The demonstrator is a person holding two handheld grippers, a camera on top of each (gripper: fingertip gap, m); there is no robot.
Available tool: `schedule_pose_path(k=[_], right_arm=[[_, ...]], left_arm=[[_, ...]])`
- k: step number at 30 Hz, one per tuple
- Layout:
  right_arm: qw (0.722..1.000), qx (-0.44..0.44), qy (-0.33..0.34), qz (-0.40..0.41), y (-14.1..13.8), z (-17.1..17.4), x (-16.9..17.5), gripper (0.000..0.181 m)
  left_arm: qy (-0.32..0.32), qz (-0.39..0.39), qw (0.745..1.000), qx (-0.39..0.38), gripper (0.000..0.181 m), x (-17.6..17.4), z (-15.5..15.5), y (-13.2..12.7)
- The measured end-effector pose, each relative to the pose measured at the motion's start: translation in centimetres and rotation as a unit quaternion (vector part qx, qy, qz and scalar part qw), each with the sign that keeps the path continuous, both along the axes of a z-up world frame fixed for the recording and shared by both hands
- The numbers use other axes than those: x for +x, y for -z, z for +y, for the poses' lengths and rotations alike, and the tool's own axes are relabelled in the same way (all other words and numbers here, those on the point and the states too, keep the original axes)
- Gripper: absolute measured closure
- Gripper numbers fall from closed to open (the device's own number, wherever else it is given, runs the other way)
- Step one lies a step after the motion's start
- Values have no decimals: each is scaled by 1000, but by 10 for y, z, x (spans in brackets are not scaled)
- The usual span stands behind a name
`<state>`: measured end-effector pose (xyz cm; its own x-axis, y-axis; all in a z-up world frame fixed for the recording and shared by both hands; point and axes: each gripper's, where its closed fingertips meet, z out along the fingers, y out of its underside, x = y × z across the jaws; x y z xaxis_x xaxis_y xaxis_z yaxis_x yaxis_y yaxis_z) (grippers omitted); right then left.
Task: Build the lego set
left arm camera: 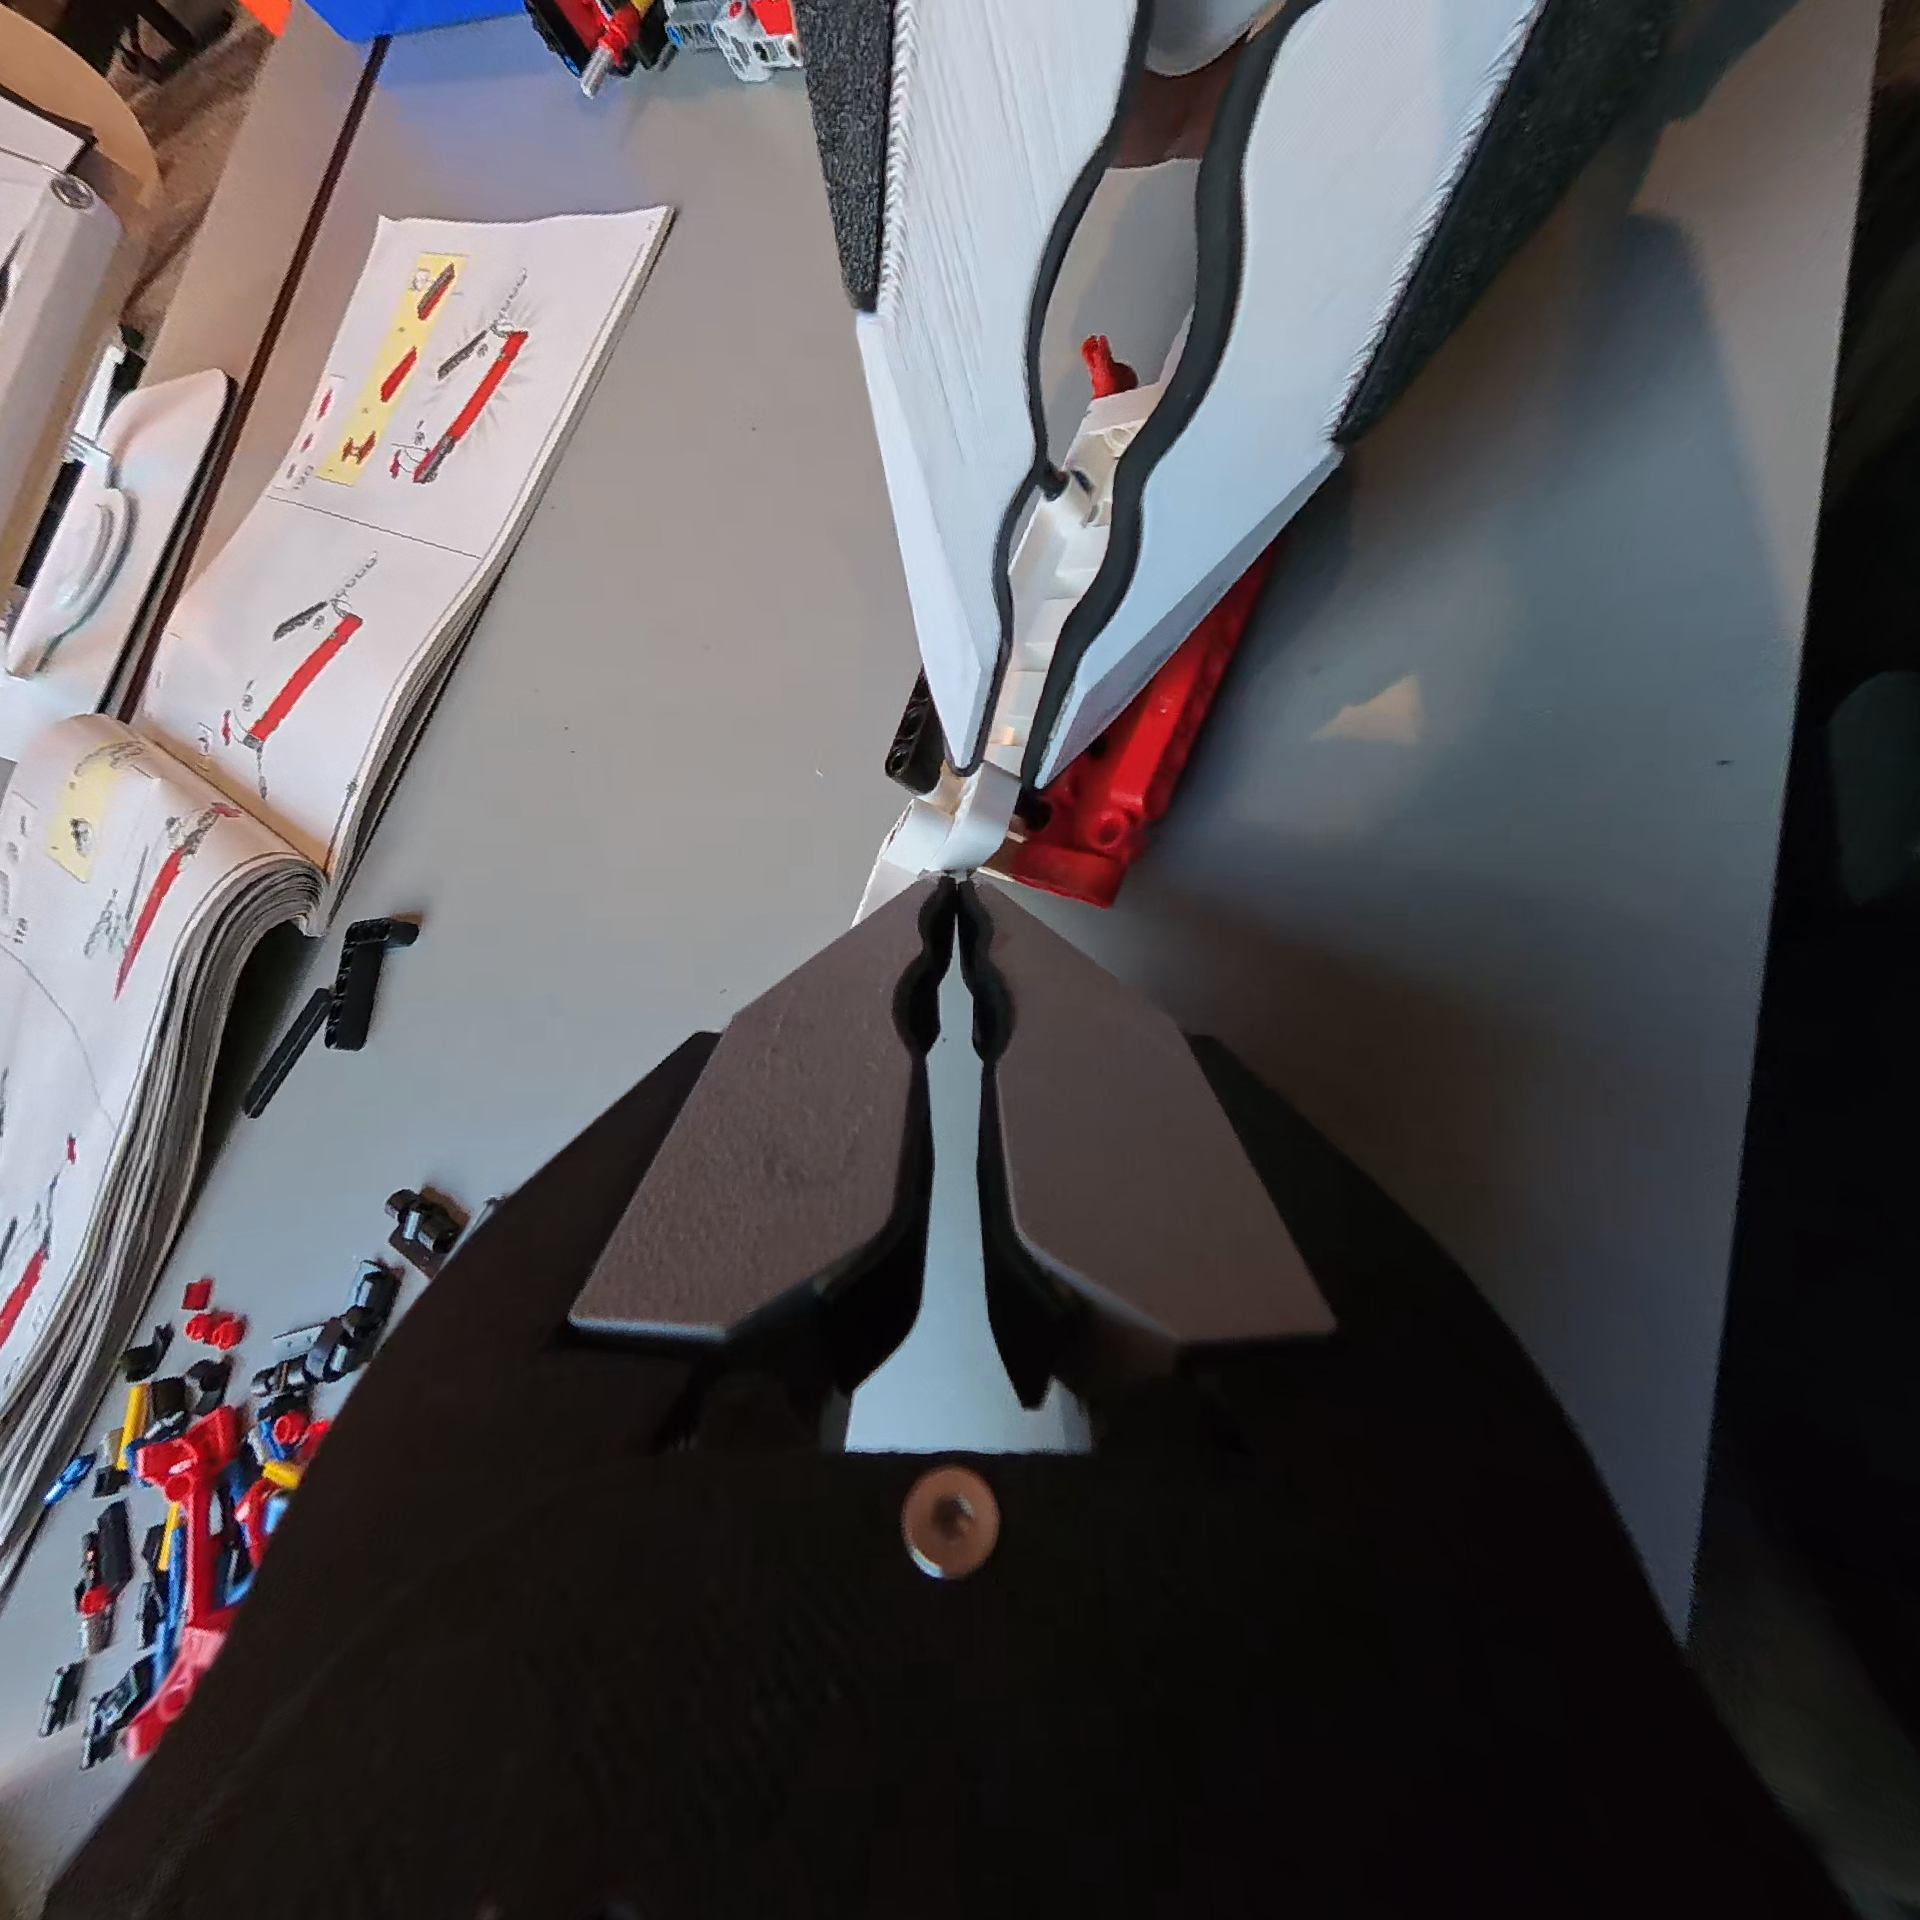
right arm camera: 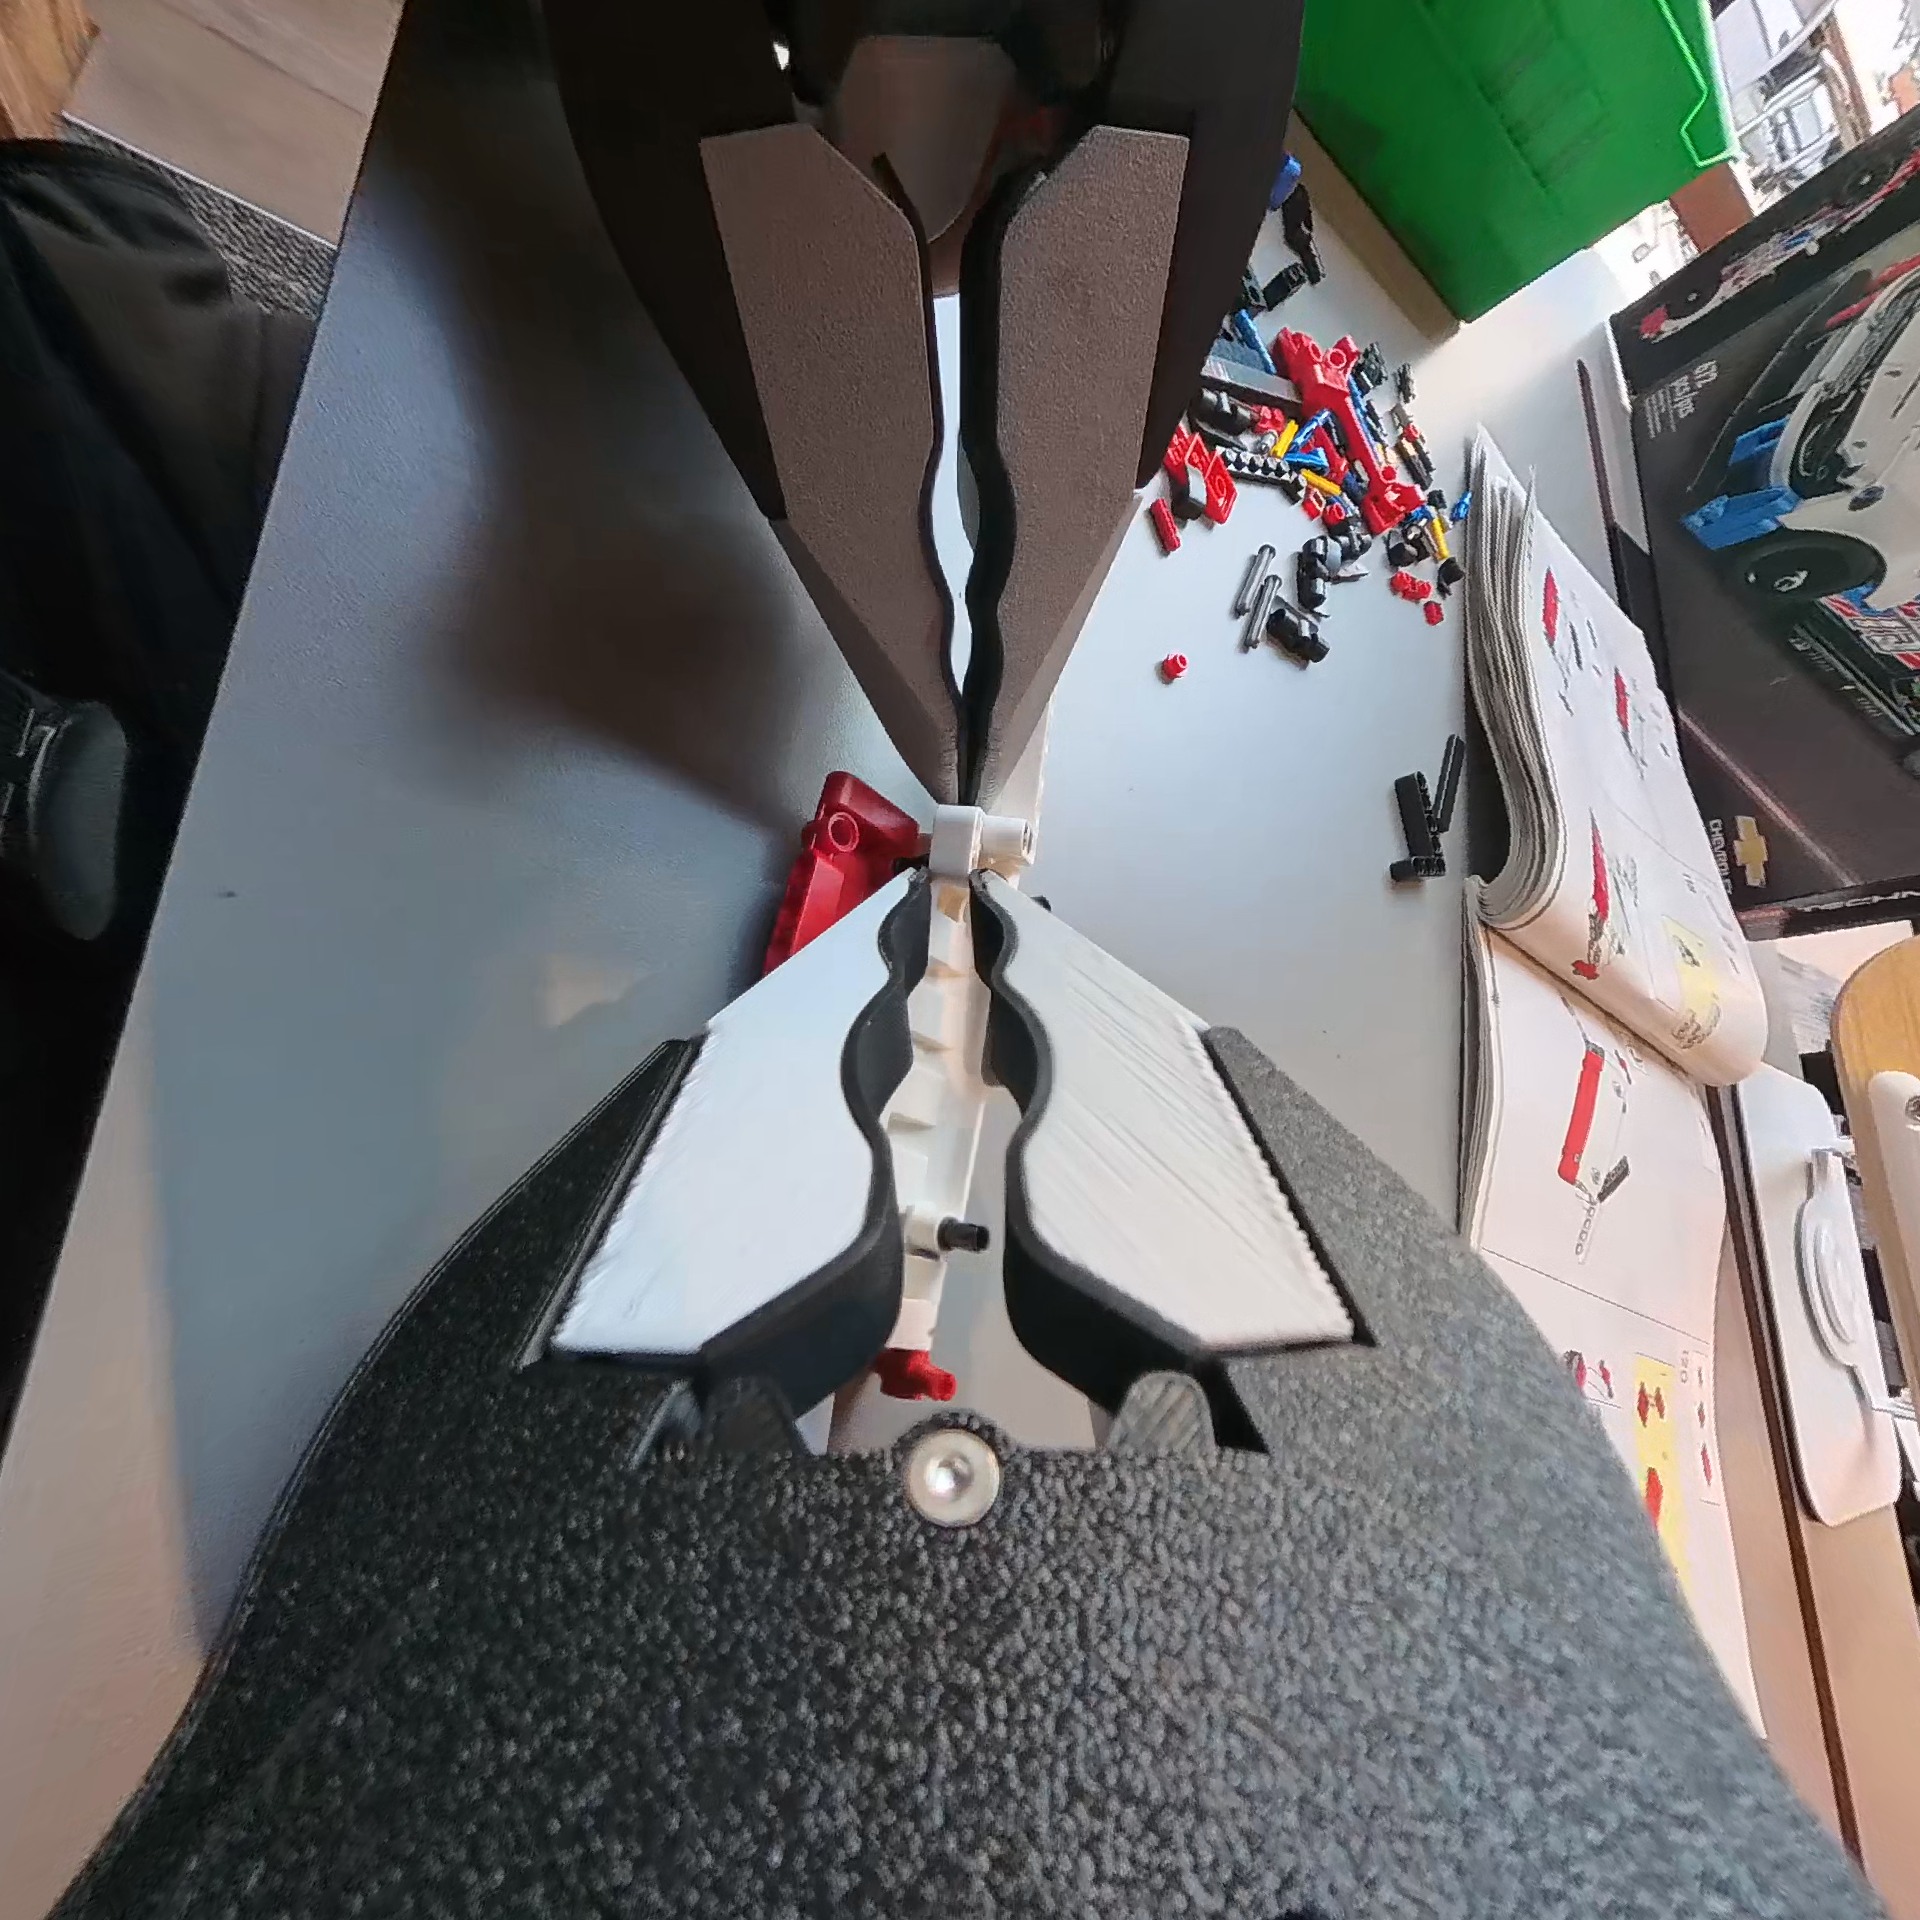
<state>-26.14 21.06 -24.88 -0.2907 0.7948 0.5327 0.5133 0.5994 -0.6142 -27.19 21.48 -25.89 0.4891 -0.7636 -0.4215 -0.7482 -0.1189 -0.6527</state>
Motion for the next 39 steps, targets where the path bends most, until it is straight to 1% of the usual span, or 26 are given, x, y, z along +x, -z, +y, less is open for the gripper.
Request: schedule_pose_path(k=[4,8,11,14,15,17,18,21,23,25,28,30,32,36,39], right_arm=[[1000,-4,-4,9,-2,-4,-1,174],[1000,-2,2,2,1,-2,-1,174],[1000,-13,1,7,-1,-4,0,174],[999,-29,6,17,-6,-5,3,174],[999,-37,9,22,-8,-4,5,174],[998,-57,19,29,-11,-3,9,174],[997,-67,24,33,-12,-1,11,174],[995,-90,36,39,-14,1,16,176],[994,-95,35,37,-12,0,18,178],[995,-83,31,34,-10,-2,17,179],[996,-75,26,27,-7,-5,16,177],[997,-72,29,27,-7,-4,16,176],[996,-73,31,30,-8,-1,17,176],[997,-70,32,24,-6,2,16,174],[997,-62,29,18,-1,1,15,173]], left_arm=[[5,-16,1000,-15,181,5,-4,2],[2,-8,1000,-23,181,3,-6,8],[-1,-16,999,-34,181,1,-8,8],[-1,-41,998,-45,177,-1,-10,1],[-2,-55,997,-53,174,-2,-10,-2],[-9,-78,993,-83,161,-6,-8,-6],[-17,-85,992,-90,159,-10,-4,-8],[-16,-99,991,-92,159,-17,7,-18],[4,-108,989,-104,159,-14,8,-22],[28,-105,979,-171,152,-7,0,-10],[23,-99,969,-225,150,-6,-5,5],[14,-109,963,-246,148,-4,-8,8],[-6,-126,952,-280,142,-1,-10,9],[-38,-137,941,-307,145,-3,-10,7],[-39,-160,926,-339,145,4,-18,4]])
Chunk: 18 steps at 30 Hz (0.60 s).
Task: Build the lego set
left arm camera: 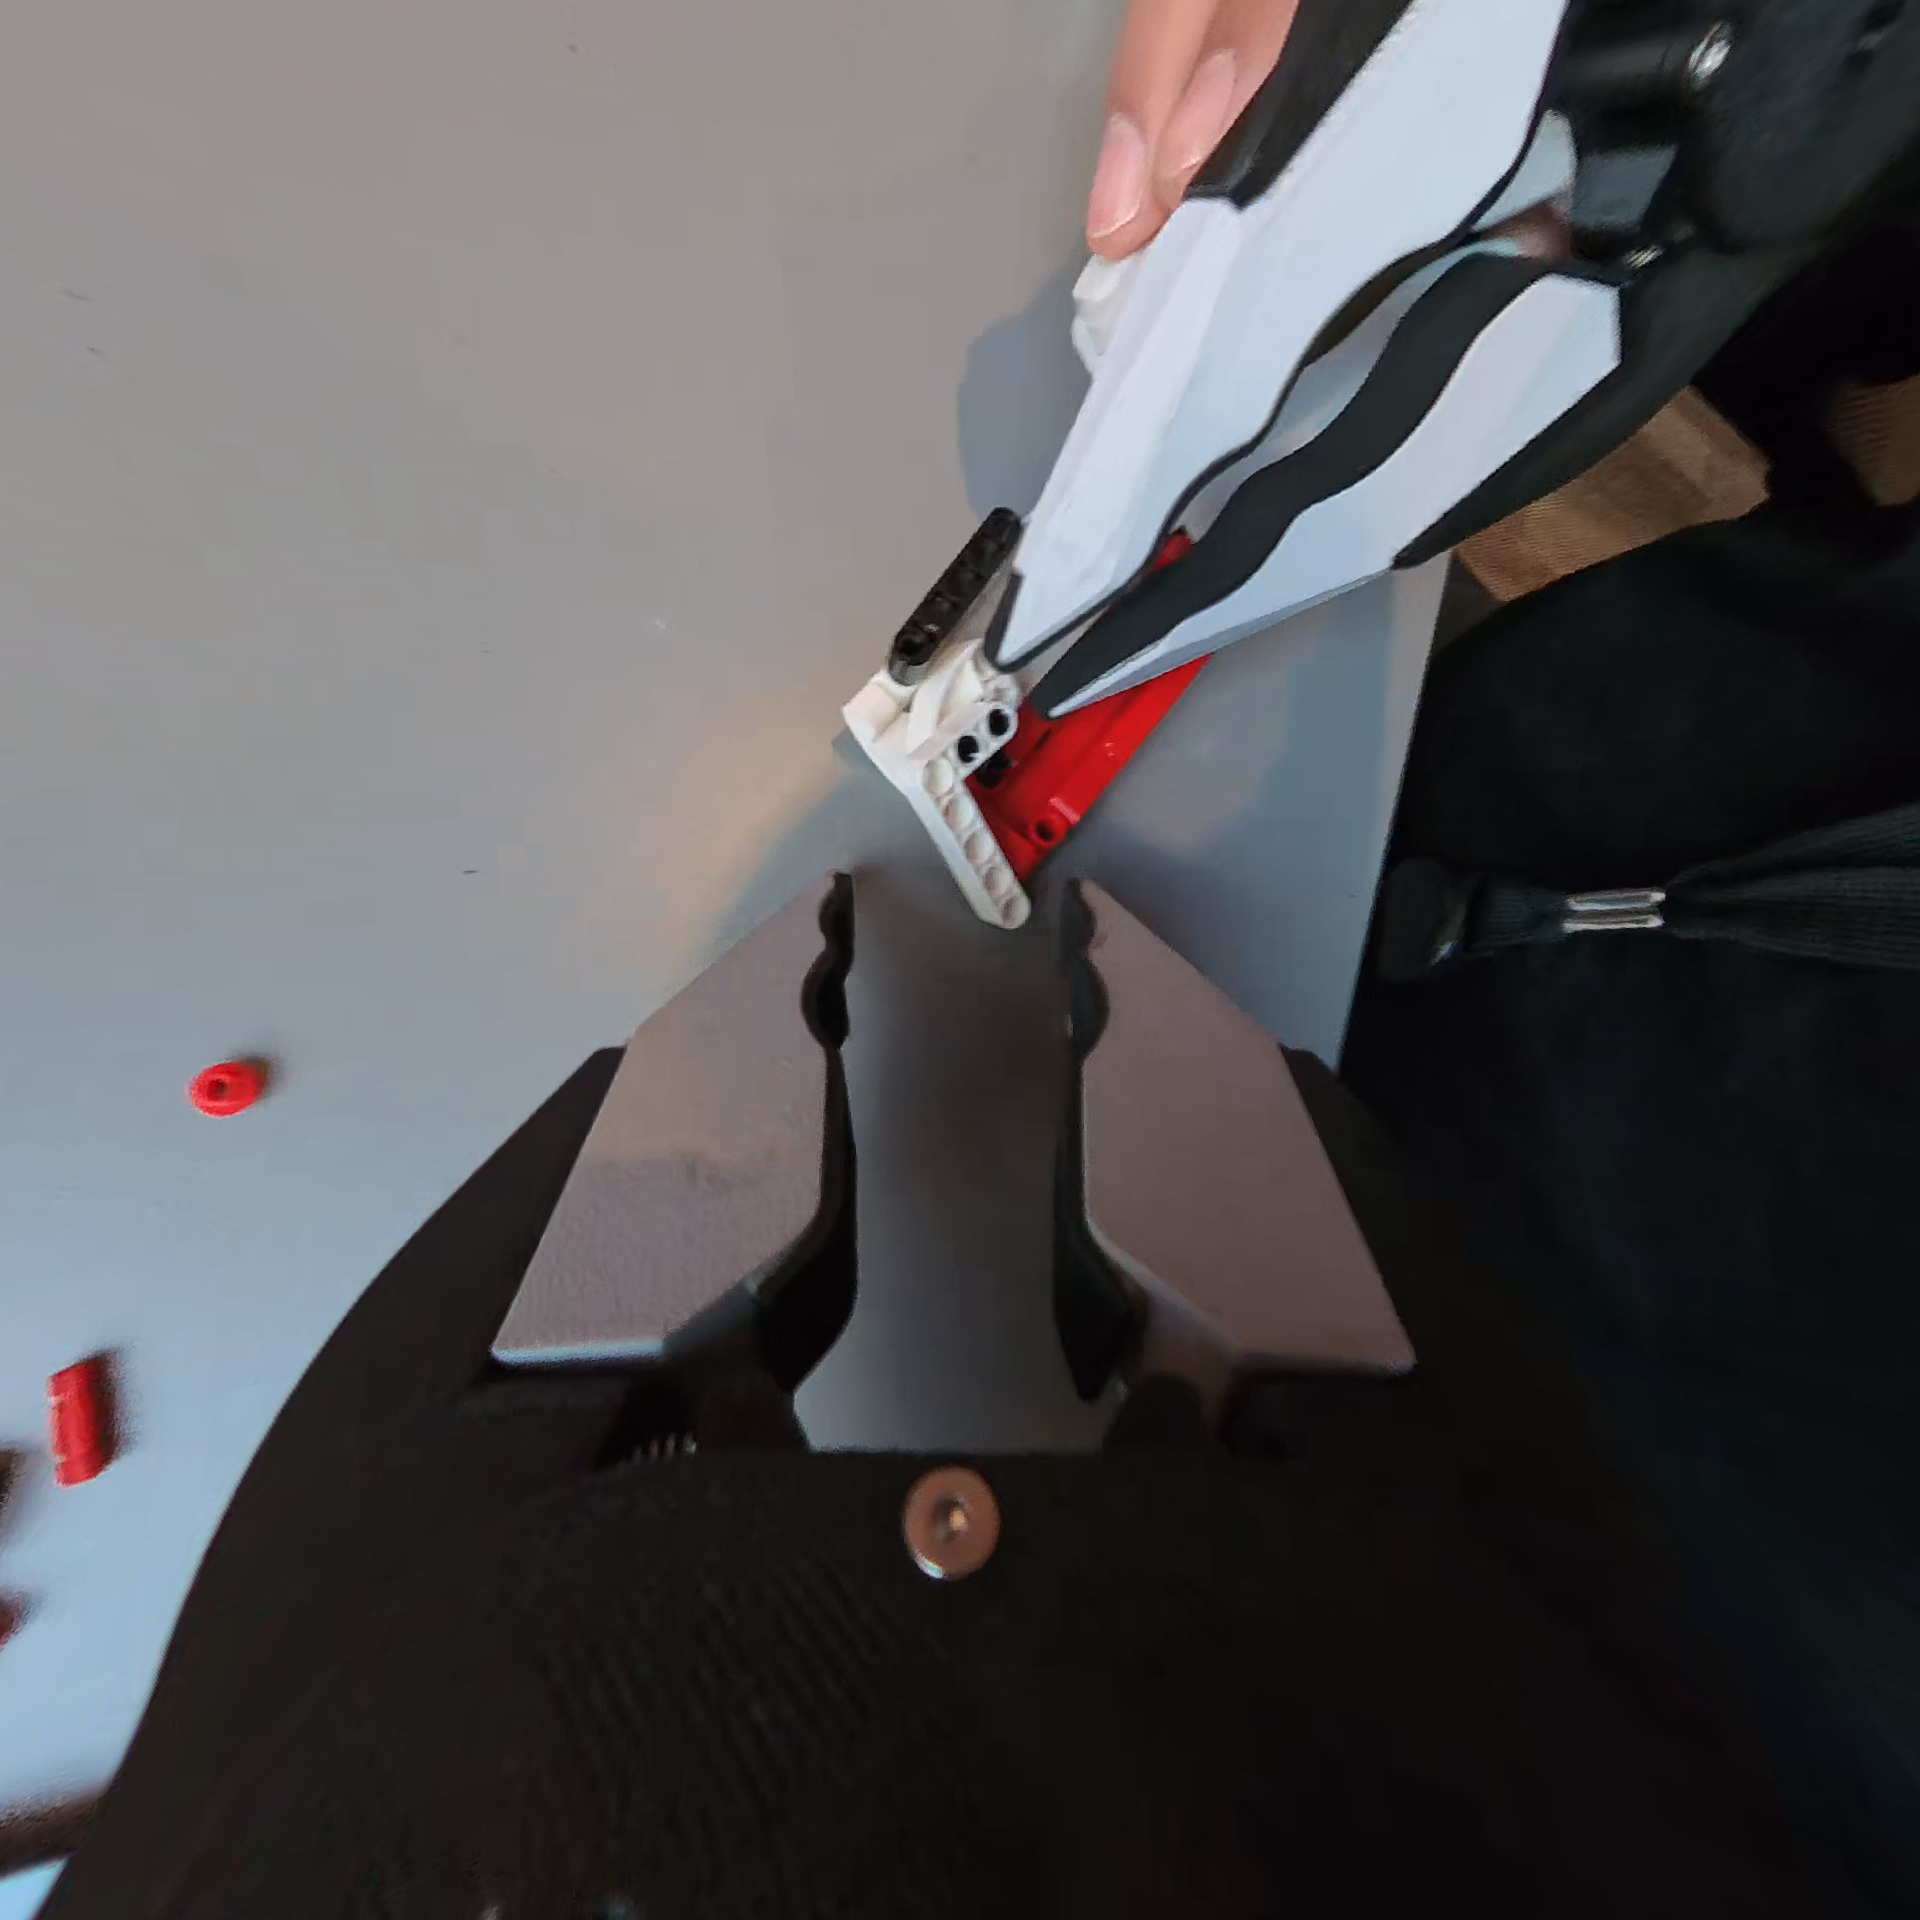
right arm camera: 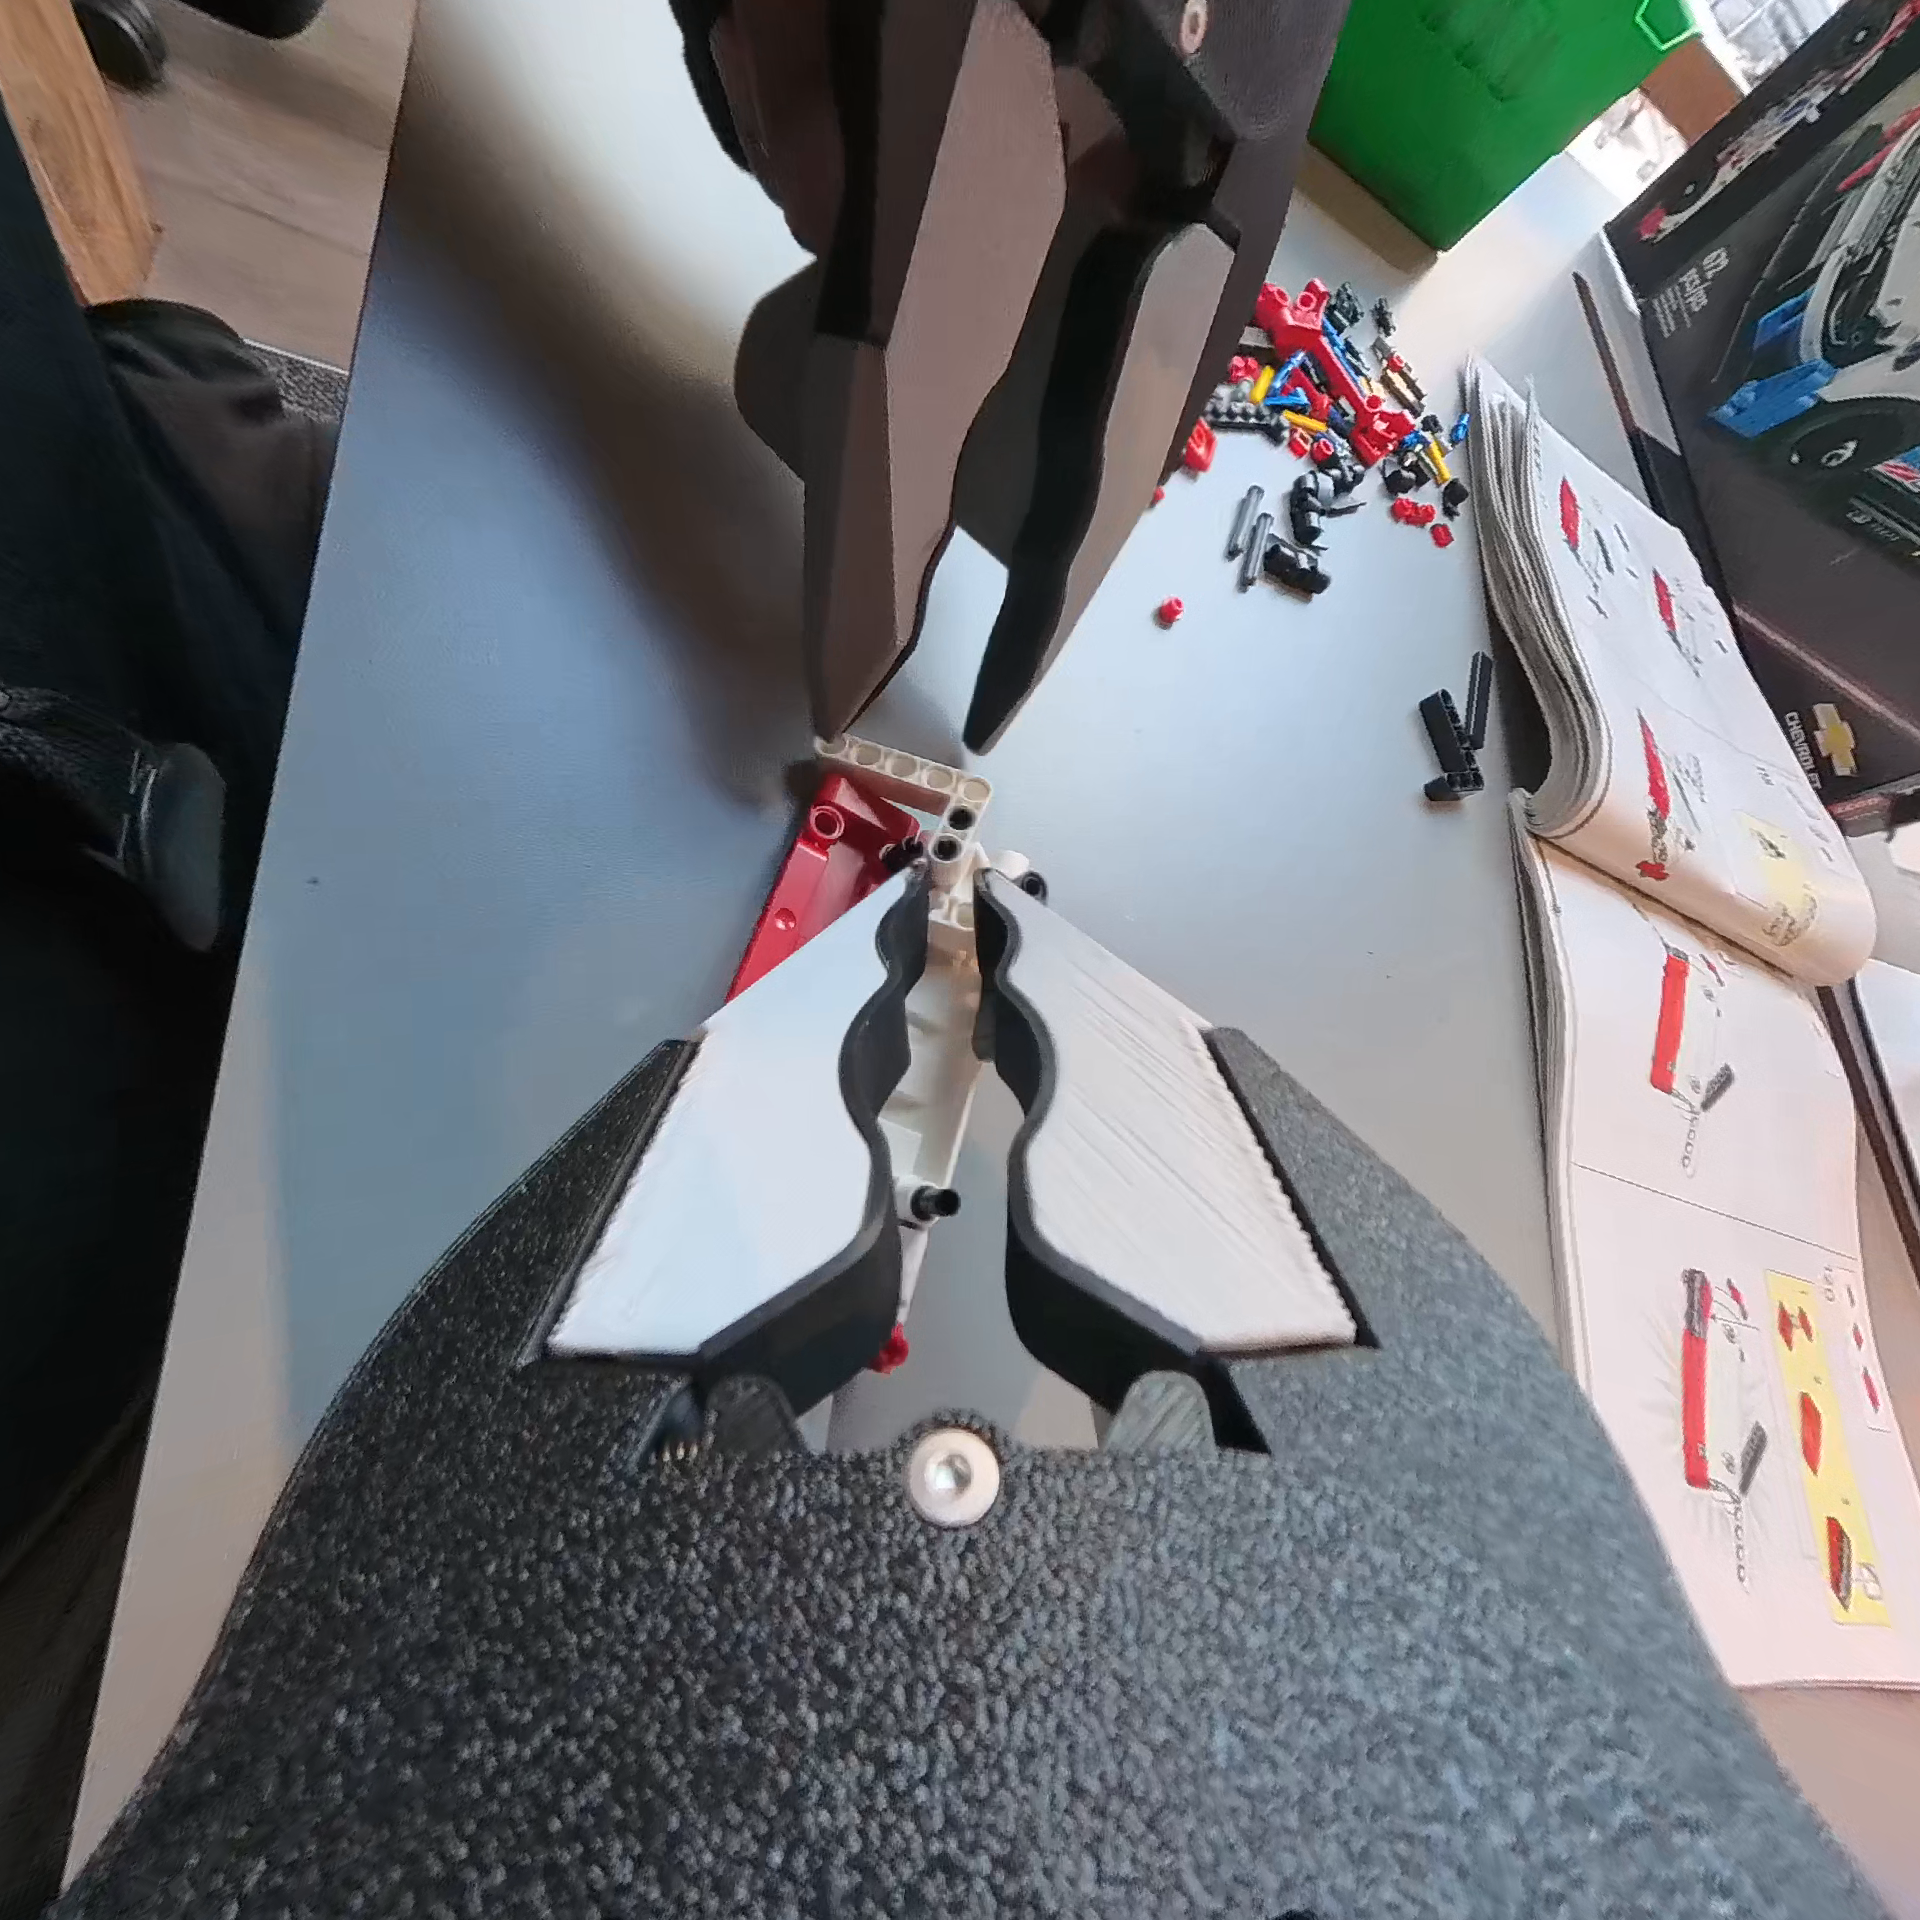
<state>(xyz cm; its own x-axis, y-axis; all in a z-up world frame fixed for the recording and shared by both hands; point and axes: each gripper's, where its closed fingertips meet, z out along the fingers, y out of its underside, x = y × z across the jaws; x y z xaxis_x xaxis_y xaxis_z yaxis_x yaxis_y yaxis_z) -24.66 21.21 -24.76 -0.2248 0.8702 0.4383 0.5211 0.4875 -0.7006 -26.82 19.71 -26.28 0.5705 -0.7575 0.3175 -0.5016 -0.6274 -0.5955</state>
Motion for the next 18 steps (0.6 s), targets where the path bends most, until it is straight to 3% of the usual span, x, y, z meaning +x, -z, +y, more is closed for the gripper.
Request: schedule_pose_path(k=[11,18], right_arm=[[1000,-9,1,6,0,-1,-2,176],[1000,-13,0,7,-1,-1,-3,175]], left_arm=[[-35,-25,999,-26,172,10,1,4],[-43,-23,998,-26,174,1,4,0]])
